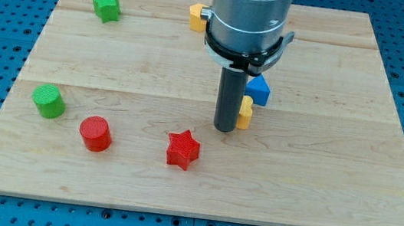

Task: Slide yellow heart towards yellow hexagon

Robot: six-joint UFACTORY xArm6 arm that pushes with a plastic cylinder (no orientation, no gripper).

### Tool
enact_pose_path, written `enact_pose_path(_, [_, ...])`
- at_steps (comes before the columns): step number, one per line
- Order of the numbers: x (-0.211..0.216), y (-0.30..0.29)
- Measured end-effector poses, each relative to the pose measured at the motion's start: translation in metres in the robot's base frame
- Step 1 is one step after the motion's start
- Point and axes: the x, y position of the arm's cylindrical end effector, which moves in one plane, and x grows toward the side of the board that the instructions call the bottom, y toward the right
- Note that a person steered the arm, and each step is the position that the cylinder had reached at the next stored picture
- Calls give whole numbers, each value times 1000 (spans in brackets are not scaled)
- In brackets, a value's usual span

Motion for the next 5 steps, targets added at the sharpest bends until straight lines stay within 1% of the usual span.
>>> enact_pose_path(1, [12, 39])
enact_pose_path(2, [-13, 73])
enact_pose_path(3, [-19, -2])
enact_pose_path(4, [-66, -41])
enact_pose_path(5, [-103, -74])
